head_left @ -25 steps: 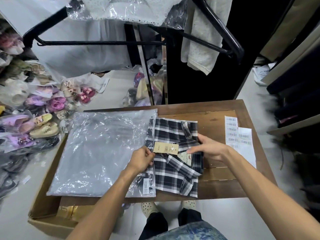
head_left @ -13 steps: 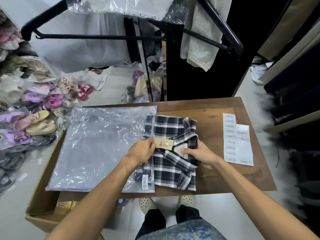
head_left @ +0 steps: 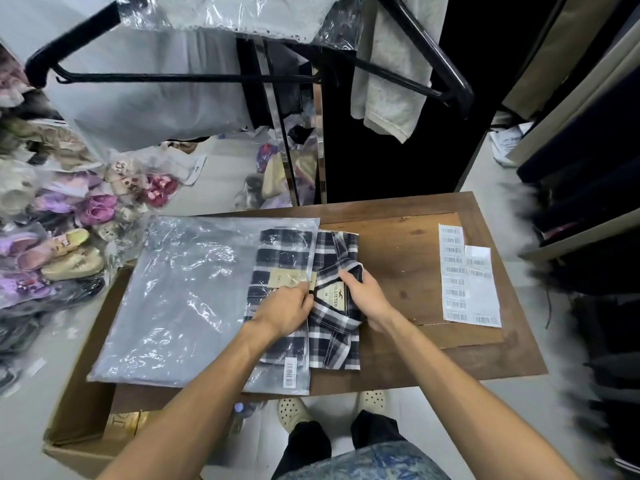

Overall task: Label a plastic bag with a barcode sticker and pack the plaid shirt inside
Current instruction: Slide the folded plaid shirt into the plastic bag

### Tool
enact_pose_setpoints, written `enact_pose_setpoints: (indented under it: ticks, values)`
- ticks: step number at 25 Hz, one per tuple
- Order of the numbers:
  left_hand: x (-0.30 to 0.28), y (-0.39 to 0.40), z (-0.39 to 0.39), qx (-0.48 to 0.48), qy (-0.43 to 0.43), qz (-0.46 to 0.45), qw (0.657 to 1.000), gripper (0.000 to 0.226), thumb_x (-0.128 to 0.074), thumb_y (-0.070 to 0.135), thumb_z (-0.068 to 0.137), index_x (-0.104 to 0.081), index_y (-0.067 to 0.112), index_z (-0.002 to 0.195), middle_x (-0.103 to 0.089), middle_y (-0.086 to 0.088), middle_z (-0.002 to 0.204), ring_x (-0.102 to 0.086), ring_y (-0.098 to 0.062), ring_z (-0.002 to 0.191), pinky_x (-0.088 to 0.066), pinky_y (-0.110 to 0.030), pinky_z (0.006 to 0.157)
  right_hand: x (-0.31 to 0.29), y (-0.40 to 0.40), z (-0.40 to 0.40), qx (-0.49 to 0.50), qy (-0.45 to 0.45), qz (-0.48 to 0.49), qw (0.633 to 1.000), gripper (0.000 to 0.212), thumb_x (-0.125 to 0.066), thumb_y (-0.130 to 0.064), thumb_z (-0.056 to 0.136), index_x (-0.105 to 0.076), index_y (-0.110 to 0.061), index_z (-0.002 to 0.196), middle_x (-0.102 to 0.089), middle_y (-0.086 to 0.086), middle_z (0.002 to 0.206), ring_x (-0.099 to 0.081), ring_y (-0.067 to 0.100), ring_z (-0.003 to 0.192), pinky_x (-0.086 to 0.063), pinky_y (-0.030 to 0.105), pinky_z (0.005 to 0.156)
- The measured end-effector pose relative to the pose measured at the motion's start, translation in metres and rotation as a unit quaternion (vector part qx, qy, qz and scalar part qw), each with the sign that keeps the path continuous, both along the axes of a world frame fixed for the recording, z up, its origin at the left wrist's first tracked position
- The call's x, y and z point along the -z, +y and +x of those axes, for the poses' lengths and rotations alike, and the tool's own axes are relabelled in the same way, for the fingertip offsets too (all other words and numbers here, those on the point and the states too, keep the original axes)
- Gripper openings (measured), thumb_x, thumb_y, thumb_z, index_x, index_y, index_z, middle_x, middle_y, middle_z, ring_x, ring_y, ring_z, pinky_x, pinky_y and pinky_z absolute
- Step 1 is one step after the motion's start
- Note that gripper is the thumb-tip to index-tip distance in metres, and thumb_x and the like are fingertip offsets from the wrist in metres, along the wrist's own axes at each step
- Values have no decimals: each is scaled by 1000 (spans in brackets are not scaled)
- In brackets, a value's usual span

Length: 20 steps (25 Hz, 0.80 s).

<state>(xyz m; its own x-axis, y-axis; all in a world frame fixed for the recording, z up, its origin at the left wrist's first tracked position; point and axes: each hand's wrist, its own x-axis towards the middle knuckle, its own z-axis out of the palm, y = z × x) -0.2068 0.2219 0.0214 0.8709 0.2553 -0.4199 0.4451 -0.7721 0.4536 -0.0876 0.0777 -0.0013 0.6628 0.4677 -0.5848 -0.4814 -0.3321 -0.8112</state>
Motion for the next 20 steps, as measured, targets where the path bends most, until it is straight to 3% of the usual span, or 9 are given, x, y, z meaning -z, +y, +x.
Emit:
enact_pose_setpoints:
  ticks: [3, 5, 8, 11, 15, 17, 20]
  values:
    - [-4, 4, -1, -15, -9, -5, 1000, 26, -37, 29, 110, -45, 20, 87, -64, -5, 72, -56, -17, 57, -53, -36, 62, -1, -14, 13, -7, -27, -92, 995, 25, -61, -34, 97, -64, -20, 116, -76, -1, 104, -73, 18, 95, -62, 42, 85]
    - [-7, 5, -2, -19, -11, -10, 1000, 29, -37, 30, 110, -43, 21, 83, -63, -5, 71, -56, -17, 58, -53, -37, 63, 1, -29, 20, -24, 15, -73, 997, 16, -62, -20, 100, -66, -15, 115, -78, 5, 103, -77, 21, 91, -64, 40, 71]
    - [-9, 2, -3, -6, -12, -29, 999, 33, -36, 30, 111, -40, 27, 79, -56, 1, 65, -49, -11, 52, -46, -28, 54, 3, -41, 20, -73, 24, -55, 995, 16, -64, -11, 100, -65, -13, 115, -78, 9, 106, -77, 22, 94, -62, 36, 65]
    - [-6, 1, -4, -3, -9, -32, 999, 32, -38, 34, 111, -41, 29, 80, -56, 2, 66, -52, -12, 54, -53, -30, 58, 8, -33, 14, -63, -16, -47, 997, 15, -64, -9, 99, -66, -16, 112, -76, 10, 107, -76, 23, 95, -63, 38, 68]
    - [-3, 1, -3, -11, -11, -40, 999, 30, -39, 38, 110, -46, 27, 83, -61, 2, 69, -56, -11, 56, -51, -30, 60, 6, -20, 0, -133, -155, -39, 978, 29, -61, -12, 100, -67, -40, 103, -74, -19, 103, -70, 5, 96, -56, 25, 80]
    - [-2, 0, -2, -23, -12, -36, 999, 31, -40, 40, 109, -51, 21, 87, -63, 2, 70, -58, -12, 58, -46, -32, 60, 8, -15, -6, -150, -111, -20, 982, 30, -57, -12, 104, -68, -40, 103, -75, -18, 95, -71, 1, 85, -57, 24, 76]
    - [-3, 0, -2, -33, -4, -41, 999, 30, -40, 42, 109, -52, 22, 89, -66, 2, 71, -65, -15, 62, -48, -33, 59, 8, -14, -10, -154, -6, -13, 988, 31, -52, -8, 104, -67, -35, 108, -76, -5, 95, -74, 12, 84, -63, 31, 70]
